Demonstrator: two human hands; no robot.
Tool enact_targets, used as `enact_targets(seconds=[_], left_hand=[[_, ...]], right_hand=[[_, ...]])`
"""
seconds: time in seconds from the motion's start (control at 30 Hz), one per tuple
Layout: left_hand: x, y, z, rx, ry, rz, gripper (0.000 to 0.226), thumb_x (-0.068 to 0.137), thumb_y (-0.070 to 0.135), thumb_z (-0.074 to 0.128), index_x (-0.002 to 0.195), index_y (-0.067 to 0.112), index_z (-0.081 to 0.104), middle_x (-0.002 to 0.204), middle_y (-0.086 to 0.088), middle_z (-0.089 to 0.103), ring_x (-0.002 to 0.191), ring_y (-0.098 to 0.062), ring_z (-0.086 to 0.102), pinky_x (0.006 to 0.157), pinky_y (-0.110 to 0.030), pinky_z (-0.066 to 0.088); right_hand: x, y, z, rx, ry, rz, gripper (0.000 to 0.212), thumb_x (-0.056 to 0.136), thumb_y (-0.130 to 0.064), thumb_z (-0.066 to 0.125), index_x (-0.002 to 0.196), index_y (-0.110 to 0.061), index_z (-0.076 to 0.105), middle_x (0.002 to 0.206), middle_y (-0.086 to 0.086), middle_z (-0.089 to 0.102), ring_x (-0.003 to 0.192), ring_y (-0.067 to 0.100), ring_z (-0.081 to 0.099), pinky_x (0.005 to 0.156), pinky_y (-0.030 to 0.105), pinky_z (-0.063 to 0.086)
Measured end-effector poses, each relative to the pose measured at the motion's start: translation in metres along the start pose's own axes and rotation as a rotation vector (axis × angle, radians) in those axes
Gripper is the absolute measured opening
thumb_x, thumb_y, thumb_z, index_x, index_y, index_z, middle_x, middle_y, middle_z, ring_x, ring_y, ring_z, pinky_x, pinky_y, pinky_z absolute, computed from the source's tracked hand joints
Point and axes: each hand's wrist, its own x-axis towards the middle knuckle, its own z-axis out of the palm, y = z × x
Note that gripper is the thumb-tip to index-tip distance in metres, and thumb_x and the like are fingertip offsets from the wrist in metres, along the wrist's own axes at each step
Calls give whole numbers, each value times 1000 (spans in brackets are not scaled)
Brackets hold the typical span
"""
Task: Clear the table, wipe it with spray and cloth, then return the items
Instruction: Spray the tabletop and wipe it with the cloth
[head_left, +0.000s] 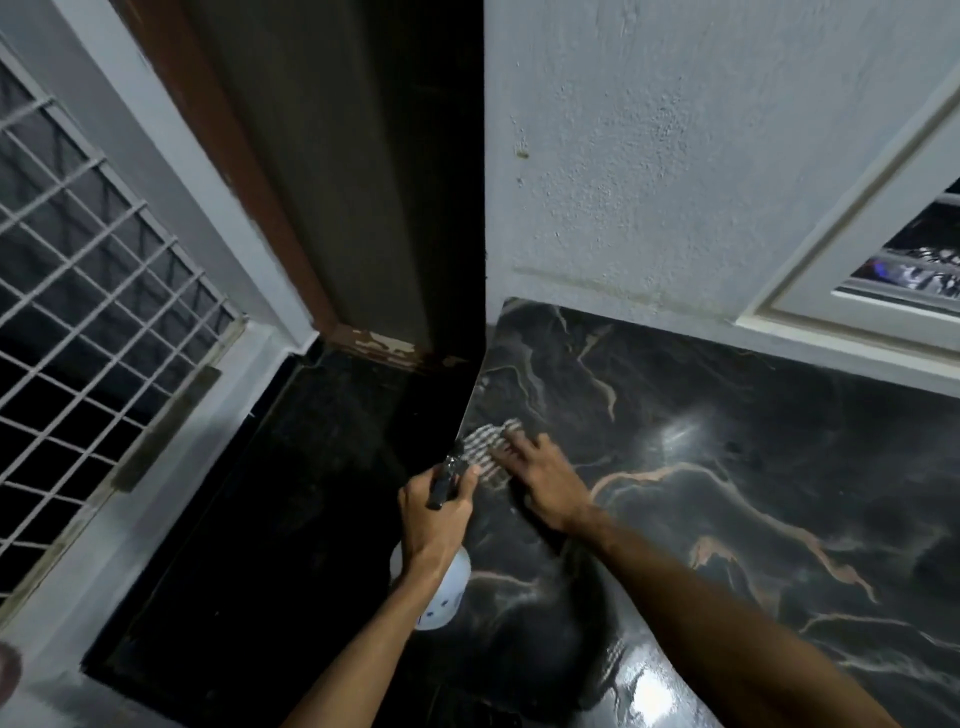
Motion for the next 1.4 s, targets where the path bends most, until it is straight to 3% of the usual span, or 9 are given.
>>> enact_targets(seconds=[0.13, 0.3, 0.47, 0.63, 0.77, 0.93, 1.1, 1.27, 1.4], left_hand=[[21, 10, 18, -35, -54, -36, 46, 83, 36, 82, 50, 26, 51, 51, 9, 57, 61, -18, 61, 64, -26, 44], [48, 26, 38, -41, -100, 22, 44, 78, 37, 85, 54, 22, 52, 51, 8, 57, 52, -6, 57, 57, -25, 43], [73, 34, 46, -9, 10, 152, 42, 84, 27, 82, 54, 20, 52, 49, 8, 55, 52, -5, 57, 52, -13, 37], [87, 38, 51, -42, 4, 178, 24, 82, 30, 84, 69, 17, 68, 63, 9, 68, 64, -3, 66, 64, -19, 50], [79, 43, 56, -70, -7, 186, 36, 83, 25, 83, 59, 15, 59, 56, 4, 63, 56, -11, 63, 61, -29, 52], [54, 55, 86, -56, -85, 172, 34, 82, 28, 83, 60, 16, 60, 56, 4, 64, 60, -15, 66, 67, -37, 55], [16, 76, 125, -67, -137, 189, 37, 83, 26, 83, 59, 12, 59, 55, 1, 62, 58, -17, 64, 65, -34, 53], [-26, 102, 182, -40, -201, 183, 39, 81, 27, 84, 58, 11, 58, 53, 1, 61, 55, -8, 60, 61, -25, 45], [-43, 130, 236, -43, -212, 181, 40, 81, 25, 84, 58, 7, 58, 52, -4, 62, 54, -12, 60, 60, -21, 47]], right_hand=[[16, 46, -22, 163, 206, 745, 66, 81, -10, 60, 145, -11, 42, 151, 23, 27, 119, 45, 35, 104, 52, 39], [35, 57, -18, 40, 108, 266, 68, 80, -16, 49, 148, -14, 39, 151, 17, 30, 117, 39, 36, 102, 53, 40], [89, 60, -22, 135, 281, 622, 61, 80, -8, 57, 139, -15, 48, 147, 16, 35, 115, 37, 35, 100, 50, 39], [116, 62, -11, -27, 91, -56, 65, 81, -16, 58, 143, -22, 43, 149, 12, 37, 107, 33, 42, 88, 41, 40], [102, 118, -37, 129, 273, 762, 61, 84, -11, 53, 144, -11, 41, 151, 21, 31, 122, 44, 37, 103, 49, 37], [23, 123, -35, -30, 11, 152, 75, 78, -16, 51, 151, -21, 33, 155, 13, 27, 114, 35, 37, 100, 44, 40], [-61, 174, -55, 148, 235, 881, 72, 80, -8, 56, 148, -16, 38, 155, 20, 25, 128, 44, 35, 113, 48, 32], [-154, 198, -48, 86, 121, 335, 76, 69, -8, 50, 144, -19, 46, 152, 15, 35, 104, 35, 44, 95, 43, 44], [-176, 276, -69, 173, 378, 989, 67, 68, -6, 54, 135, -8, 53, 142, 28, 39, 107, 47, 44, 98, 52, 43]])
